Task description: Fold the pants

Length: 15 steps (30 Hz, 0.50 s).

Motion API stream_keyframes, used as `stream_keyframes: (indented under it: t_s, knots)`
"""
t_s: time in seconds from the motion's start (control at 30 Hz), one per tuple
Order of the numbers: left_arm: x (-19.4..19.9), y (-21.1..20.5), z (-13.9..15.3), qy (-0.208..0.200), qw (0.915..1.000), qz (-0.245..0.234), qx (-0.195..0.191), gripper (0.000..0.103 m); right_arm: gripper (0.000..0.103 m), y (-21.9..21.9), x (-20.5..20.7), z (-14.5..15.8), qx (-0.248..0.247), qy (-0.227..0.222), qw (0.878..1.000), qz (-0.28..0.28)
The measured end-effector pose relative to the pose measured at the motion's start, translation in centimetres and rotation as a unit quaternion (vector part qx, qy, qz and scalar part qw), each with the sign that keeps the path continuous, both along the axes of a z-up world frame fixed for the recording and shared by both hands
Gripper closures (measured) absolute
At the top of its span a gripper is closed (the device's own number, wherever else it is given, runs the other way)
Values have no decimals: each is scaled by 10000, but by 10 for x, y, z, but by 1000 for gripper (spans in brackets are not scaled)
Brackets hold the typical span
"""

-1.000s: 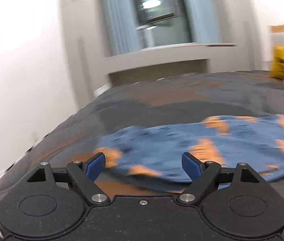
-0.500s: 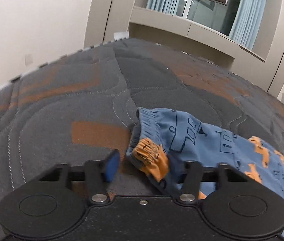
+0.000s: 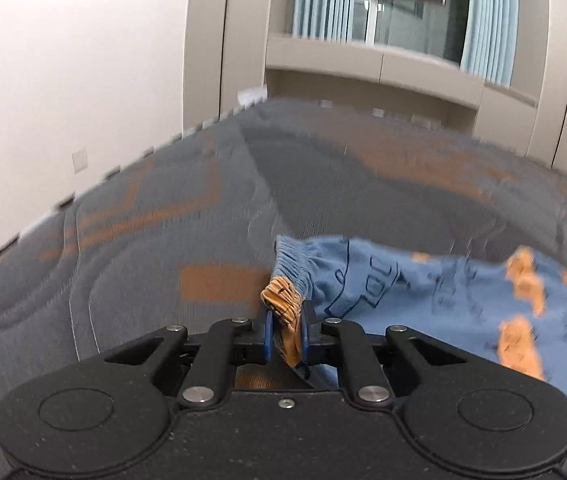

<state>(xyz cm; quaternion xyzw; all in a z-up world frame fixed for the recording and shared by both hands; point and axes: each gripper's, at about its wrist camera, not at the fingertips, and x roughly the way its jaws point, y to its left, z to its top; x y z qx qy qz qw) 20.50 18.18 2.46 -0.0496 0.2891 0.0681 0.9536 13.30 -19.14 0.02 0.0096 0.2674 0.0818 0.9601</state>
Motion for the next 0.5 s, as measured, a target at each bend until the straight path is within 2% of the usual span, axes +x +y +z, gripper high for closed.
stream_keyframes:
  t_s: [0.1,0.17,0.23,0.33,0.37,0.43,0.5]
  knots:
    - [-9,-2,-4,-134,9998,29,140,79,0,6,0,-2,-285,32,9996,25]
    - [-14,-6,-2,-139,9996,87,220,63,0,9,0,-2,-449,35,9990,59]
    - [-21,-15,4,-201,9989,208,363,29,0,8,-1,-2,-447,7,9990,67]
    - [-31,-37,17,-480,9961,179,718,19,0,4,-5,-1,-300,-88,9994,117]
    - [-29,-44,21,-538,9952,85,811,17,0,2,-6,0,-238,-115,9995,142]
    - [-28,-65,30,-679,9929,-200,959,5,0,-2,-7,3,-146,-172,9994,270]
    - [-26,-86,33,-822,9893,-436,1125,1,0,-6,-1,9,-96,-170,9983,548]
